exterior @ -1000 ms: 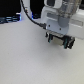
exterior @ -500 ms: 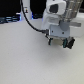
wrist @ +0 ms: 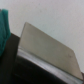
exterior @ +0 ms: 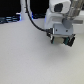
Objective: Open the kcup holder, insert the kcup into the holder, and close the kcup holder
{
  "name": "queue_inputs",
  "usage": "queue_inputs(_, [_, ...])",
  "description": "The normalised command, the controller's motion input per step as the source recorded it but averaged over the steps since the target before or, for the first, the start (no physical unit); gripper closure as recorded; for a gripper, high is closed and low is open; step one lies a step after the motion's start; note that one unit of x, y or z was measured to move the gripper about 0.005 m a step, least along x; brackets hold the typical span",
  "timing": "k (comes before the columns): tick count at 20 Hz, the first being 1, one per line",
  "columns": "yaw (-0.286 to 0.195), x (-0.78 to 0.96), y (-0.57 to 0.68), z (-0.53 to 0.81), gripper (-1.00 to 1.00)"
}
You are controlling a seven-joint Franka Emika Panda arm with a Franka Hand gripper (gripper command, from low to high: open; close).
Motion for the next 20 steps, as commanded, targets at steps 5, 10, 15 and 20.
queue_inputs(5, [0.110,-0.60,0.43,0.02,-1.00])
queue_inputs(10, [0.104,-0.63,0.46,0.03,-1.00])
queue_inputs(15, [0.086,-0.69,0.46,0.01,-1.00])
queue_inputs(20, [0.085,-0.72,0.43,0.00,-1.00])
